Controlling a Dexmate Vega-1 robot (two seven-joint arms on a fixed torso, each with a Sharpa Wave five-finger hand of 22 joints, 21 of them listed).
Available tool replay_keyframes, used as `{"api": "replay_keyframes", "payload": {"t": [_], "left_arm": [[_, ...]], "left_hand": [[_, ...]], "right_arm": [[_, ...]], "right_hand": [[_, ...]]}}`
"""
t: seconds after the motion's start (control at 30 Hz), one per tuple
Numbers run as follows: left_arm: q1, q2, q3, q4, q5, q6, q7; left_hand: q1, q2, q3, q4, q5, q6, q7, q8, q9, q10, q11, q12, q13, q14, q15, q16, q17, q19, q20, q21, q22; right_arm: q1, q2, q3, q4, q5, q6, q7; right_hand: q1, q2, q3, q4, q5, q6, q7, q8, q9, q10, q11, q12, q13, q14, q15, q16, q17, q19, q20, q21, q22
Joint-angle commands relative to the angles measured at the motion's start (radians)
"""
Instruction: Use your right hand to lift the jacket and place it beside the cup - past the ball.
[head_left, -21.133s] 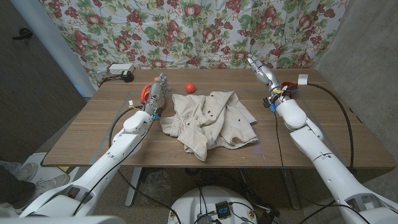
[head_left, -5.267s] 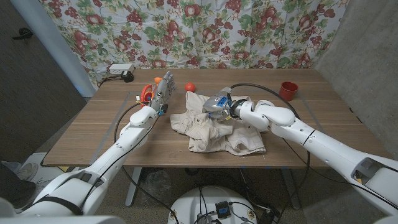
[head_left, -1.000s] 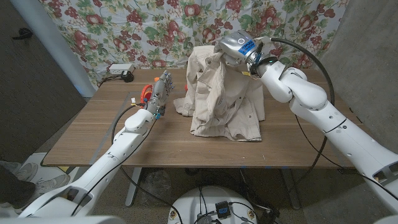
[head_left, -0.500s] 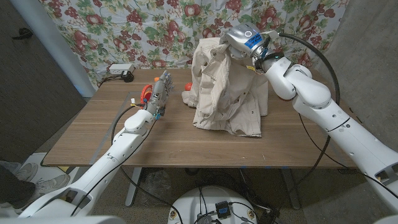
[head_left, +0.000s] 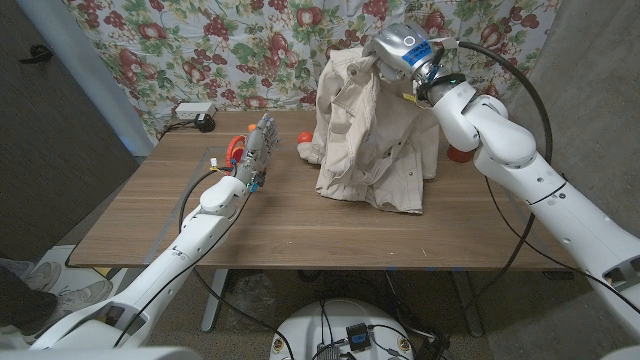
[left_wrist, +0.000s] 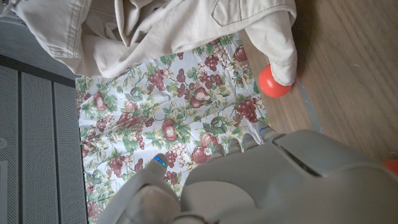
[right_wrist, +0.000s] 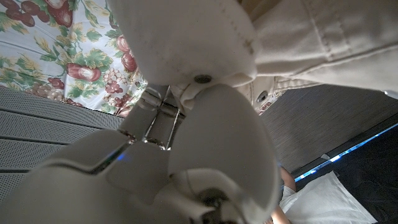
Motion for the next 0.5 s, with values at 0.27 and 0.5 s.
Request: {"api": "replay_keyframes", "payload": {"t": [0.27, 0.5], "left_arm": [[-0.008, -0.004, 0.005, 0.009, 0.004, 0.002, -0.001], [-0.015, -0.004, 0.007, 0.015, 0.004, 0.006, -0.003]], "left_hand": [[0.003, 0.125, -0.001, 0.001, 0.006, -0.212, 0.000, 0.000, 0.005, -0.243, 0.001, 0.000, 0.006, -0.239, 0.002, 0.005, 0.003, -0.125, 0.000, -0.001, 0.002], [0.003, 0.125, -0.002, 0.001, 0.007, -0.213, 0.000, 0.000, 0.005, -0.244, 0.001, -0.001, 0.006, -0.240, 0.002, 0.004, 0.003, -0.126, 0.000, -0.001, 0.002]], "right_arm": [[0.042, 0.006, 0.014, 0.030, 0.013, -0.053, 0.002], [0.054, 0.008, 0.015, 0.045, 0.014, -0.069, -0.007]], "right_hand": [[0.018, 0.004, -0.004, -0.004, 0.005, 0.040, 0.034, -0.004, 0.006, 0.011, -0.001, 0.003, 0.004, 0.036, -0.123, -0.005, 0.009, -0.003, -0.091, 0.011, -0.002], [0.020, 0.005, -0.005, -0.004, 0.005, 0.041, 0.034, -0.005, 0.007, 0.012, 0.000, 0.002, 0.003, 0.038, -0.121, -0.008, 0.011, -0.004, -0.091, 0.015, -0.004]]}}
